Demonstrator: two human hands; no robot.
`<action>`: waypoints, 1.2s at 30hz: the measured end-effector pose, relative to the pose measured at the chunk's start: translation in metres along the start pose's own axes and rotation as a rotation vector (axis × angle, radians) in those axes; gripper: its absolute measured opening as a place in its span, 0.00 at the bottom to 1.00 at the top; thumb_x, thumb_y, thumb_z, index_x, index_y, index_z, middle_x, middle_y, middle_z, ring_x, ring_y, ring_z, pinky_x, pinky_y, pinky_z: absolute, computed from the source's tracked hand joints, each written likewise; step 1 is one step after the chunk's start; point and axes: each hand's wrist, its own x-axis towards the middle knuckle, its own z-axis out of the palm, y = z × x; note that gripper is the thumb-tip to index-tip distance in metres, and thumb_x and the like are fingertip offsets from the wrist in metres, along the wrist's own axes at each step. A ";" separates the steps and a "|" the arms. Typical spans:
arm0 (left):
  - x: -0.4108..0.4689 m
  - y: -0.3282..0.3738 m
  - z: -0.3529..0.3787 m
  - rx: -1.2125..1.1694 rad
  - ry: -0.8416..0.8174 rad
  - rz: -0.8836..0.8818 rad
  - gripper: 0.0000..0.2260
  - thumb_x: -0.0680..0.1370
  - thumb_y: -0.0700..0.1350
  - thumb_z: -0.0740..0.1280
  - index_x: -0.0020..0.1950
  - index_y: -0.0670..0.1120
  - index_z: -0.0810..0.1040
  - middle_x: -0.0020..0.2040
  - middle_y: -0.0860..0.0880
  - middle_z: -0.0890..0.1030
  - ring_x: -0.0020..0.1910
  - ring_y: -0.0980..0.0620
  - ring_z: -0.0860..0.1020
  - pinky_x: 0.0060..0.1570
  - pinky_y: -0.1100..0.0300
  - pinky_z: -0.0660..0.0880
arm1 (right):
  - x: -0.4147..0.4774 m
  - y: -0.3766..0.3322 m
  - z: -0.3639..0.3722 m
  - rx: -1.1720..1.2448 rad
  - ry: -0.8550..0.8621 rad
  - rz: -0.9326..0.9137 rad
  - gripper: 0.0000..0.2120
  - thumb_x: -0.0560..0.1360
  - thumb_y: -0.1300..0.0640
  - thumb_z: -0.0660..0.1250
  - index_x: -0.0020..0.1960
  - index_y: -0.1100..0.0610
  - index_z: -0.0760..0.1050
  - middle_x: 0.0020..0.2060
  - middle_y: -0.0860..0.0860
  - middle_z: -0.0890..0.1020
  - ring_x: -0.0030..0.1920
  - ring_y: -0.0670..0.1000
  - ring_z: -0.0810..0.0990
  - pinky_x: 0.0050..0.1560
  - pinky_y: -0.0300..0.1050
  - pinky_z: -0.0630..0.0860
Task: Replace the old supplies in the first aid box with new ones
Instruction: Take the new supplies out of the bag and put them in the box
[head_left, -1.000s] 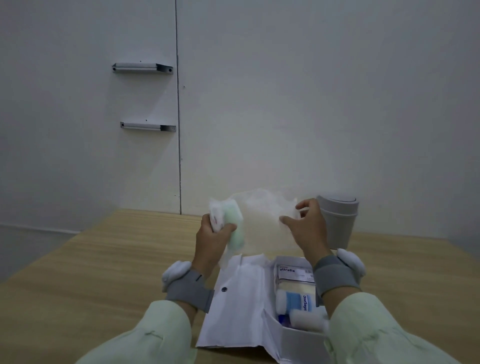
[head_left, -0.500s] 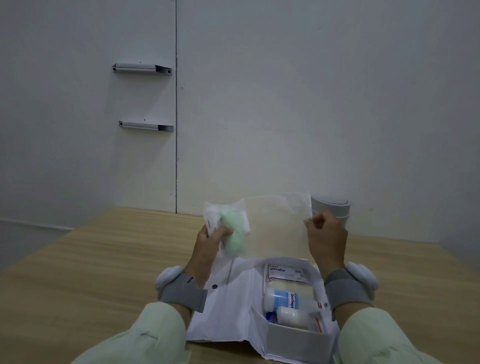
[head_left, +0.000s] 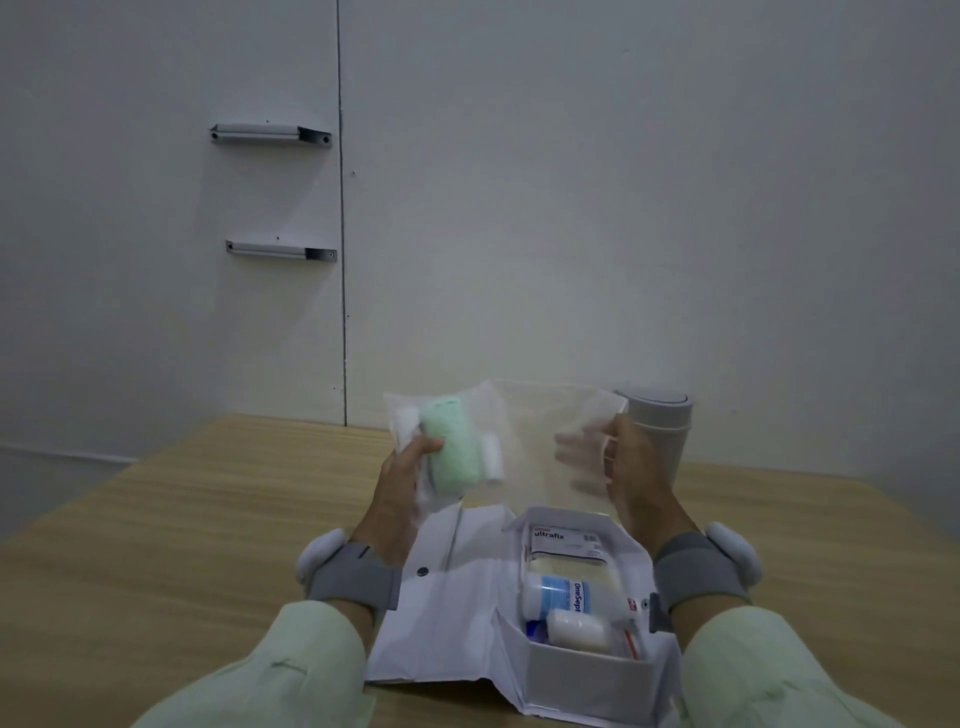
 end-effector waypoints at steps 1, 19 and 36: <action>0.001 0.001 -0.001 -0.005 -0.016 0.008 0.29 0.61 0.44 0.69 0.63 0.46 0.75 0.56 0.43 0.78 0.53 0.42 0.77 0.36 0.54 0.79 | -0.001 -0.001 -0.001 0.069 -0.056 0.050 0.15 0.74 0.51 0.53 0.52 0.56 0.74 0.48 0.58 0.84 0.42 0.57 0.81 0.44 0.49 0.74; 0.004 -0.002 -0.009 -0.257 0.147 0.027 0.10 0.73 0.43 0.69 0.52 0.40 0.78 0.52 0.44 0.80 0.49 0.50 0.79 0.59 0.58 0.73 | -0.004 0.008 0.009 0.197 -0.300 0.114 0.16 0.83 0.56 0.50 0.38 0.55 0.67 0.46 0.59 0.86 0.42 0.59 0.86 0.45 0.56 0.76; 0.012 -0.010 0.007 -0.390 0.131 -0.023 0.19 0.75 0.34 0.66 0.65 0.39 0.73 0.58 0.41 0.79 0.51 0.44 0.79 0.33 0.61 0.81 | -0.002 0.001 -0.007 0.633 -0.380 0.138 0.32 0.64 0.44 0.56 0.62 0.59 0.76 0.58 0.58 0.81 0.54 0.59 0.80 0.52 0.57 0.73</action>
